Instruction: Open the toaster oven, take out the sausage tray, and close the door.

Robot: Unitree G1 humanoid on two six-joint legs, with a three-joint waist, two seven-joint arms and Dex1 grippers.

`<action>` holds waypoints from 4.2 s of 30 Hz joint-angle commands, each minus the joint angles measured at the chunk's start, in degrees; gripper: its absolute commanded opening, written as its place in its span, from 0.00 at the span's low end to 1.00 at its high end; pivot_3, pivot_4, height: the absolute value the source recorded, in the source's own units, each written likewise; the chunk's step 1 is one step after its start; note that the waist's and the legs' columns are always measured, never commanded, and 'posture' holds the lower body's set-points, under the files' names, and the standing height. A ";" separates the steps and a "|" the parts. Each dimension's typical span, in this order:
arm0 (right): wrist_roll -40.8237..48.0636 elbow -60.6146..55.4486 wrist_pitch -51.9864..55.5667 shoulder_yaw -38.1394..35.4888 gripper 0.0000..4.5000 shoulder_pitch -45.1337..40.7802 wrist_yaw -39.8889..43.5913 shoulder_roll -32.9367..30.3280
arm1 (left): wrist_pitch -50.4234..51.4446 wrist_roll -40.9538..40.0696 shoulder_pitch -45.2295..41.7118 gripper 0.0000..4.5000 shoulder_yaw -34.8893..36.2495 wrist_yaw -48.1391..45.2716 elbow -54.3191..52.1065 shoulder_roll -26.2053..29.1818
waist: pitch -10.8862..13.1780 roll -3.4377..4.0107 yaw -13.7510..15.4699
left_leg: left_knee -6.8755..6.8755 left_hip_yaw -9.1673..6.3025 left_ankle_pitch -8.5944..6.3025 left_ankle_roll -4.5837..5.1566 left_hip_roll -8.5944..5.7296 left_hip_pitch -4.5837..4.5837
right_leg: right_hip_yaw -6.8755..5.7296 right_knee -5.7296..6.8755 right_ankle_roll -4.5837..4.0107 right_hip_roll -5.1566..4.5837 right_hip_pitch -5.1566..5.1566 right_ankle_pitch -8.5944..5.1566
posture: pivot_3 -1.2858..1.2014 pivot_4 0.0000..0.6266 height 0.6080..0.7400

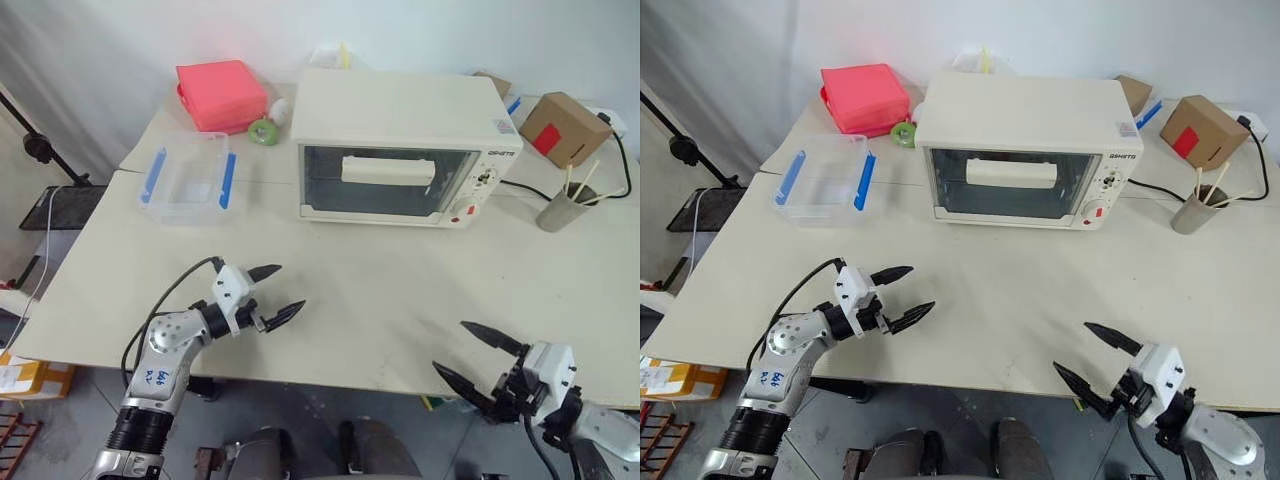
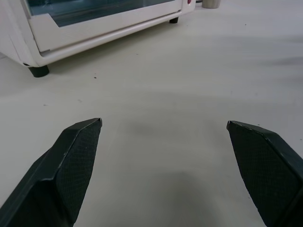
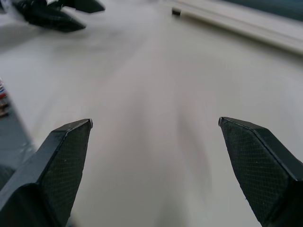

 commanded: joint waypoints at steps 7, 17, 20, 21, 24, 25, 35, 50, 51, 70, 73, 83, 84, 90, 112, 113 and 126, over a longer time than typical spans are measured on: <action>11.38 -2.01 20.69 0.65 1.00 -24.86 -9.50 -2.11 | 11.71 -18.63 -1.40 1.00 7.82 -7.88 -7.99 2.84 | 0.01 0.02 -0.50 | 0.05 -0.05 0.06 -0.09 0.02 -0.08 | -0.05 0.19 -0.01 0.00 -0.14 0.00 | 0.52 0.24 1.00; 6.29 10.95 20.73 4.99 1.00 -43.30 -9.55 2.19 | 14.02 -19.25 1.07 1.00 8.71 -6.47 -13.78 2.59 | 0.01 0.02 -0.11 | 0.19 -0.24 0.04 0.02 -0.03 -0.35 | -0.27 0.00 -0.04 -0.07 -0.13 -0.02 | 0.52 0.24 1.00; 4.47 14.40 18.35 5.12 1.00 -46.44 -10.24 4.11 | 14.11 -18.99 2.36 1.00 8.31 -5.77 -15.28 1.96 | 0.01 0.02 -0.15 | 0.17 -0.25 0.04 0.02 -0.02 -0.34 | -0.28 0.03 -0.04 -0.06 -0.14 -0.02 | 0.52 0.24 1.00; 4.03 15.26 17.65 5.24 1.00 -47.27 -10.16 4.71 | 14.09 -18.99 2.64 1.00 8.31 -5.41 -15.62 1.63 | 0.01 0.03 -0.23 | 0.17 -0.25 0.05 0.02 -0.02 -0.35 | -0.28 0.03 -0.04 -0.06 -0.14 -0.02 | 0.52 0.24 1.00; 2.91 16.98 15.83 5.96 1.00 -48.92 -9.18 6.07 | 14.21 -19.02 3.18 1.00 8.74 -3.67 -16.26 0.51 | 0.01 0.02 -0.64 | 0.23 -0.21 0.06 0.04 -0.02 -0.33 | -0.24 0.10 -0.04 -0.06 -0.14 -0.01 | 0.52 0.24 1.00; 2.53 17.59 14.80 6.11 1.00 -49.47 -8.78 6.48 | 14.27 -19.01 3.35 1.00 8.72 -3.37 -16.46 0.34 | 0.01 0.03 -0.76 | 0.23 -0.20 0.07 0.04 -0.03 -0.30 | -0.23 0.14 -0.04 -0.06 -0.13 -0.01 | 0.52 0.24 1.00; 1.89 18.27 18.32 5.81 1.00 -48.09 -8.29 5.47 | 14.29 -18.76 3.78 1.00 8.19 -3.06 -16.62 0.05 | 0.01 0.03 -1.23 | 0.19 -0.22 0.09 0.01 -0.02 -0.27 | -0.25 0.20 -0.04 -0.06 -0.14 -0.01 | 0.52 0.24 1.00; 2.00 23.93 12.15 4.58 1.00 -52.95 -4.28 7.12 | 12.85 -17.90 -0.23 1.00 7.25 -4.49 -12.66 -0.73 | 0.02 0.04 -1.41 | 0.10 -0.23 0.10 0.00 -0.02 -0.29 | -0.28 0.12 -0.04 -0.06 -0.16 -0.01 | 0.52 0.24 1.00; 2.19 23.20 12.11 4.74 1.00 -52.23 -3.52 7.08 | 12.76 -17.80 -0.32 1.00 7.20 -4.52 -12.50 -0.80 | 0.02 0.04 -1.38 | 0.11 -0.23 0.10 0.00 -0.02 -0.31 | -0.28 0.10 -0.03 -0.06 -0.16 -0.01 | 0.52 0.24 1.00; -2.22 21.41 4.88 6.62 1.00 -42.17 4.64 3.03 | 14.33 -20.32 -14.95 0.60 14.07 -6.62 1.64 1.87 | 0.02 0.03 -1.00 | 0.13 -0.24 0.14 -0.04 -0.02 -0.30 | -0.34 0.09 -0.03 -0.05 -0.16 -0.01 | 0.52 0.24 1.00; -1.29 21.84 7.76 5.66 1.00 -43.45 2.44 2.92 | 15.40 -20.11 -13.98 0.47 12.42 -9.52 1.30 2.92 | 0.02 0.03 -0.87 | 0.14 -0.25 0.14 -0.05 -0.01 -0.31 | -0.34 0.10 -0.03 -0.06 -0.17 -0.01 | 0.52 0.24 1.00; -0.66 27.46 9.44 5.08 1.00 -51.86 -0.43 4.00 | 14.19 -18.63 -10.70 1.00 9.87 -9.24 -2.67 1.18 | 0.02 0.03 -0.73 | 0.16 -0.25 0.15 -0.07 -0.01 -0.31 | -0.32 0.12 -0.04 -0.06 -0.17 -0.01 | 0.52 0.24 1.00; -0.56 27.79 9.43 5.02 1.00 -52.31 -0.44 4.12 | 14.22 -18.64 -10.56 1.00 9.87 -8.93 -3.11 0.88 | 0.02 0.03 -0.63 | 0.17 -0.25 0.15 -0.06 -0.01 -0.32 | -0.32 0.11 -0.04 -0.06 -0.17 -0.01 | 0.52 0.24 1.00; 0.31 26.77 7.61 5.21 1.00 -52.72 1.57 5.32 | 14.54 -18.73 -8.43 1.00 9.91 -7.98 -4.43 0.22 | 0.02 0.03 -0.47 | 0.15 -0.25 0.15 -0.06 -0.01 -0.31 | -0.33 0.13 -0.04 -0.06 -0.18 -0.01 | 0.52 0.24 1.00; -5.46 20.59 -2.35 9.93 1.00 -42.23 9.99 0.79 | 9.57 -14.27 -33.86 0.66 10.76 -9.54 25.38 -4.21 | 0.06 -0.02 0.13 | 0.36 -0.39 0.21 -0.09 -0.01 -0.44 | -0.57 0.18 -0.04 -0.07 -0.17 -0.01 | 0.52 0.24 1.00; -5.47 20.32 -2.21 9.97 1.00 -42.25 9.84 0.76 | 8.83 -14.09 -35.17 0.61 11.12 -9.67 27.28 -4.83 | 0.05 -0.02 0.11 | 0.38 -0.34 0.18 -0.04 -0.03 -0.45 | -0.55 0.16 -0.04 -0.08 -0.16 -0.01 | 0.52 0.24 1.00; -5.64 14.85 0.50 9.67 1.00 -39.61 6.92 -0.40 | 3.92 -9.58 -37.66 0.00 7.60 -16.04 33.12 -8.94 | 0.07 -0.03 -0.02 | 0.48 -0.31 0.12 -0.11 0.04 -0.44 | -0.62 0.55 -0.04 -0.07 -0.42 -0.02 | 0.52 0.24 1.00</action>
